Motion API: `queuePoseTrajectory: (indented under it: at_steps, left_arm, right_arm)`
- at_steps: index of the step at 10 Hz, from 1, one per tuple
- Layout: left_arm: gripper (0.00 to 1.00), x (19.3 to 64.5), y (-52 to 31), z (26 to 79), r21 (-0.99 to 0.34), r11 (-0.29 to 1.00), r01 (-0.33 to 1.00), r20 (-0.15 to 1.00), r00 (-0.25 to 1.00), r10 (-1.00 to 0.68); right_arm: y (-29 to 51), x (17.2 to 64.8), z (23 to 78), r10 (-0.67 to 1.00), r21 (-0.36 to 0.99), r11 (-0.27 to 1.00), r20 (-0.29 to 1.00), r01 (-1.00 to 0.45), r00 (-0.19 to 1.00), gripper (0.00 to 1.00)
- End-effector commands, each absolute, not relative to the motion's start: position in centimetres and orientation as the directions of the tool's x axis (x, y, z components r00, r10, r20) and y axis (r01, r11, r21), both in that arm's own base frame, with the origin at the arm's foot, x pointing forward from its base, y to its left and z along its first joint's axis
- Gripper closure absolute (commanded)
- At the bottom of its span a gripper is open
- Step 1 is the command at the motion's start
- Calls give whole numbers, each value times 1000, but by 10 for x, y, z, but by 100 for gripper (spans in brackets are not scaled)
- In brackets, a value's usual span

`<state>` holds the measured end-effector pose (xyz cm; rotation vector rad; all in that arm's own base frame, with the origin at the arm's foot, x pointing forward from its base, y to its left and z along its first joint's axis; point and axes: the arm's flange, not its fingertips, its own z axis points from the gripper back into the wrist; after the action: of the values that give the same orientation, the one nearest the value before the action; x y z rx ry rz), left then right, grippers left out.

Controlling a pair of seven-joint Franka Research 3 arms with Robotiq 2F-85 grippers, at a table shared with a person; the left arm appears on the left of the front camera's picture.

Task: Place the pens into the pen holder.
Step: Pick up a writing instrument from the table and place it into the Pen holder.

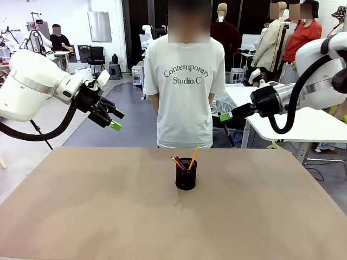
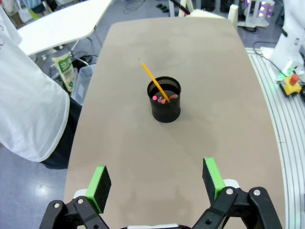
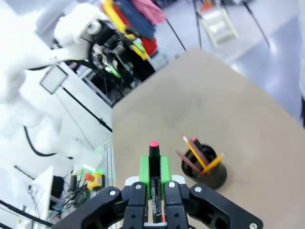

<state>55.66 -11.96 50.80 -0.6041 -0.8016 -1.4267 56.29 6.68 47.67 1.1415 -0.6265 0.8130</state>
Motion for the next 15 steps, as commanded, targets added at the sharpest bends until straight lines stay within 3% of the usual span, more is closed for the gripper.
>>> queuePoseTrajectory:
  at_steps: [1, 3, 5, 6, 7, 15]
  left_arm:
    - [0, 555, -118, 509, 100, 76, 992, 785, -32, -619]
    - [0, 555, -118, 509, 100, 76, 992, 785, -32, -619]
    - [0, 555, -118, 509, 100, 76, 992, 785, -32, -619]
    - [0, 555, -118, 509, 100, 76, 992, 785, -32, -619]
    - [0, 555, -118, 509, 100, 76, 992, 785, -32, -619]
    - [0, 555, -118, 509, 100, 76, 992, 785, -32, -619]
  right_arm:
    - [69, 548, 484, 144, 399, 107, 900, -910, 412, 100]
    - [80, 529, 490, 80, 188, 134, 977, -973, 200, 100]
    - [85, 522, 491, 101, 100, 152, 988, -983, 117, 100]
    - [83, 527, 489, 104, 89, 208, 988, -974, 113, 100]
    - [81, 531, 500, 98, 154, 123, 981, -980, 166, 100]
    - [81, 531, 500, 98, 154, 123, 981, -980, 166, 100]
